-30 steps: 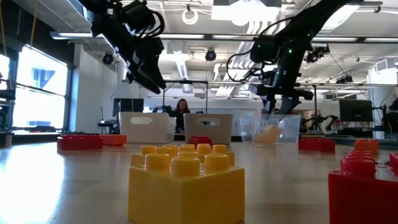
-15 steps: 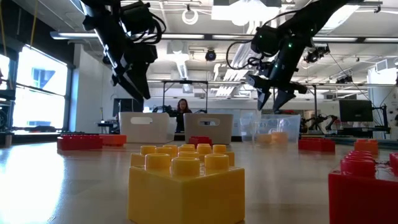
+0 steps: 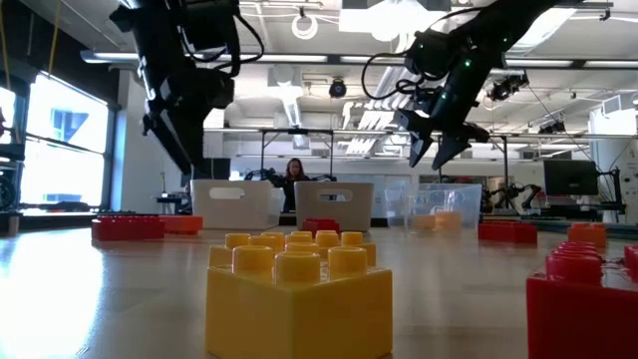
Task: Sort & place blocks by color
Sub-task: Put the red game piece into the gray bin
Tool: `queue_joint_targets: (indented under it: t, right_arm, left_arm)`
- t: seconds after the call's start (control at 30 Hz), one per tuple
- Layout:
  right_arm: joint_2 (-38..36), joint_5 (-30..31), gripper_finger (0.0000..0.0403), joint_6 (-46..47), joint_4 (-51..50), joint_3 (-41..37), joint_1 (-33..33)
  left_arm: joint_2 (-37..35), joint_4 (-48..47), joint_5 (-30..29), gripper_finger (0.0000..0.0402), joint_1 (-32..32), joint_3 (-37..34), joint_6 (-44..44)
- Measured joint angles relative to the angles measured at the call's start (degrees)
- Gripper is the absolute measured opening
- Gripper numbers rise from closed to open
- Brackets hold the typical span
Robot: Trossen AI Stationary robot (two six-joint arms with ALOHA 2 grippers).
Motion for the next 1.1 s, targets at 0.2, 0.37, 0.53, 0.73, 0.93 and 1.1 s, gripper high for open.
queue_joint_targets:
  t: [0.2, 0.37, 0.53, 0.73, 0.93, 1.1]
  right_arm:
    - [0.0, 0.7, 0.0240, 0.0, 0.0, 0.0, 0.9]
    - [0.0, 1.1, 0.0240, 0.1, 0.0, 0.0, 1.8]
    - [0.0, 1.1, 0.0240, 0.2, 0.0, 0.0, 2.5]
    - [0.0, 1.5, 0.0240, 0.2, 0.0, 0.0, 3.2]
    - [0.0, 1.5, 0.0240, 0.2, 0.1, 0.0, 3.2]
    - [0.0, 1.6, 0.0240, 0.2, 0.2, 0.0, 3.2]
  left_arm:
    - [0.0, -2.5, 0.0, 0.0227, -5.2, -1.7, -6.2]
    - [0.0, -2.4, 0.4, 0.0227, -8.5, -3.5, -10.7]
    - [0.0, -1.7, 0.2, 0.0227, -11.2, -5.0, -14.0]
    - [0.0, 0.5, -0.6, 0.0227, -13.6, -7.6, -18.1]
    - [0.0, 0.9, -2.1, 0.0227, -15.3, -8.0, -19.5]
    - [1.5, 1.7, -3.0, 0.0227, -16.4, -8.0, -20.0]
